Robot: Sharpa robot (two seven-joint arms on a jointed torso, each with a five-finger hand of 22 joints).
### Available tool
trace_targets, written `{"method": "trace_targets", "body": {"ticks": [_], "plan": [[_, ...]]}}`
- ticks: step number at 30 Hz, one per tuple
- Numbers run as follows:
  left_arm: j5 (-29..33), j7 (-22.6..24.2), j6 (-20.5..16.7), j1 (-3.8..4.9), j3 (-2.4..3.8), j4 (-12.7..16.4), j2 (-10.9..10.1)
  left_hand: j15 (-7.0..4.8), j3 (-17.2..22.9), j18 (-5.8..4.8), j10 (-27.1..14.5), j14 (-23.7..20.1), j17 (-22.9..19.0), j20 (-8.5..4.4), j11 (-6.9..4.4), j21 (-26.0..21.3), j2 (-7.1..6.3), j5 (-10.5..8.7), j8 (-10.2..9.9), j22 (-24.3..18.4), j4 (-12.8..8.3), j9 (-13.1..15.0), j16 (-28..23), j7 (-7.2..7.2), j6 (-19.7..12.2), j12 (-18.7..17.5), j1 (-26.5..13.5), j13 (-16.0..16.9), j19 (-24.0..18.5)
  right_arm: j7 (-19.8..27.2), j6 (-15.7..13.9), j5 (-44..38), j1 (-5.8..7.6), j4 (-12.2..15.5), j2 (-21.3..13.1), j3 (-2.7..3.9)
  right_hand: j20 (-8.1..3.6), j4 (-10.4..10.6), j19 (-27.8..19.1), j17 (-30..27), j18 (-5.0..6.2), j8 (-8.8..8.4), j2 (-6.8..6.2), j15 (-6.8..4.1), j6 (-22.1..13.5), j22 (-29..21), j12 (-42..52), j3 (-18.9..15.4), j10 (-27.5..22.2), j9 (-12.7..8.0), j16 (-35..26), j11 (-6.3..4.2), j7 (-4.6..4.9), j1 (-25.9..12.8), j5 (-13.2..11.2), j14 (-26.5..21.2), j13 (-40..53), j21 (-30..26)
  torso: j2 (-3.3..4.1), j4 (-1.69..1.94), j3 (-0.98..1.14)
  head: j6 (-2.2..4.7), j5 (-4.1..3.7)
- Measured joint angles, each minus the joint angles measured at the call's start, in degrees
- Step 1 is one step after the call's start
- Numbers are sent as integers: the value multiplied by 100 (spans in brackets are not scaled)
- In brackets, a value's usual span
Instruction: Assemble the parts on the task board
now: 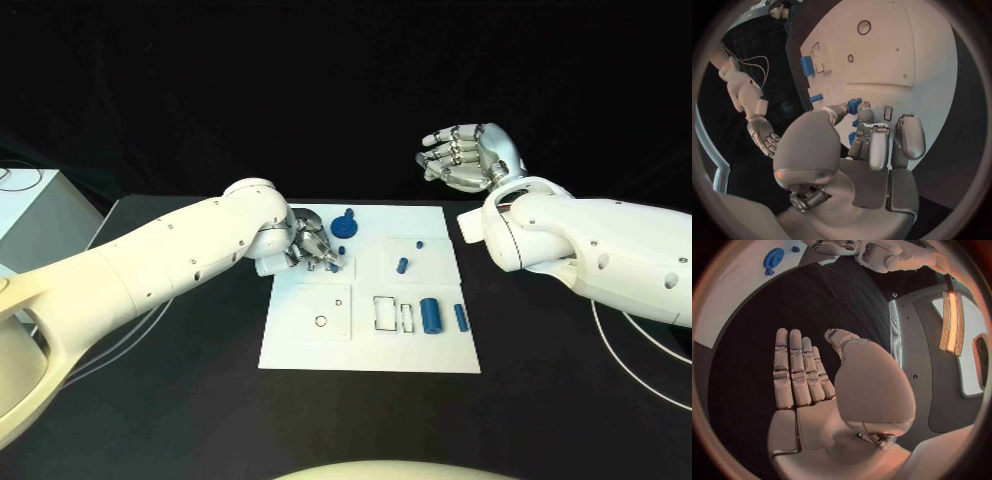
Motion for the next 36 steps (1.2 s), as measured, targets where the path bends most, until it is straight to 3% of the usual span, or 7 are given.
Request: {"method": "trace_targets", "body": {"ticks": [2, 20, 22, 25, 27, 29, 36], "plan": [[11, 3, -1, 9, 2, -1, -1, -12, 248, -1, -22, -12, 0, 0, -2, 0, -7, 12, -50, 0, -129, -1, 0, 7, -8, -28, 54, -23, 0, -1, 1, 0, 0, -3, 1, -1, 0, 0, 0, 0, -1, 0, 0, 0, 0, 0, 0, 0, 0, 0, 0, 0, 0, 0, 0, 0, 0, 0, 1, 0, -1, -5, 2], [178, 2, -71, -18, -16, 191, -175, -21, 568, 0, 192, -20, 0, -43, -43, 0, -73, 139, 263, 93, 48, 1, 60, -29, -32, -62, -204, 56, 0, -13, 69, -1, -2, -49, 12, -7, 21, 0, -21, -22, -1, 0, 24, 42, -1, -78, -22, 0, -21, -14, -77, 21, 0, -24, 53, 0, -46, 0, -13, 11, -4, -10, -8], [197, 1, -101, -17, -14, 231, -205, -20, 970, 0, 233, -20, 0, -45, -41, 24, -133, 220, 274, 117, -339, 5, 60, -19, -42, -21, -293, 97, 3, -14, 78, -1, -2, -53, 13, -8, 20, 0, -21, -22, -1, 0, 24, 42, -1, -77, -22, 0, -21, -14, -78, 21, 0, -24, 53, 0, -46, 0, -13, 13, -4, -3, -2], [218, 1, -174, -17, -13, 300, -254, -54, 970, 0, 398, -11, 0, -72, -68, 60, -196, 715, 281, 167, -339, 5, 114, -32, -28, 80, -421, 241, 56, -16, 90, -1, -4, -59, 12, -12, 20, 0, -21, -22, -1, 0, 24, 42, -33, -89, -22, 0, -21, -14, -77, 21, -8, -24, 53, 0, -53, 0, -15, 16, -4, 7, 7], [227, 1, -235, -17, -12, 341, -285, -125, 967, -51, 657, -18, 0, -111, -117, 112, -317, 1392, 361, 259, -343, 5, 203, -12, 40, 267, -591, 519, 153, -17, 96, -2, -5, -61, 10, -13, 20, 0, -21, -22, -1, 0, 24, 42, -33, -89, -22, 0, -21, -14, -77, 21, -8, -24, 53, 0, -53, 0, -17, 19, -4, 14, 11], [229, 1, -317, -16, -11, 382, -318, -142, 934, -90, 792, -7, 0, -160, -149, 152, -394, 1762, 361, 343, -377, 5, 241, -33, 122, 359, -668, 680, 202, -18, 102, -2, -5, -64, 7, -13, 20, 0, -21, -22, -1, 0, 24, 42, -33, -89, -22, 0, -21, -14, -77, 21, -8, -24, 53, 0, -53, 0, -17, 22, -4, 20, 18], [183, 4, -597, -16, -10, 471, -369, -206, 897, -90, 967, -19, 0, -206, -228, 181, -454, 2260, 361, 440, -415, 6, 244, -43, 210, 431, -773, 877, 248, -21, 115, -2, -7, -71, -8, -17, 20, 0, -21, -29, -1, 0, 24, 42, -33, -101, -22, 0, -21, -14, -77, 21, -8, -24, 53, 0, -59, 0, -14, 24, -8, 39, 34]]}}
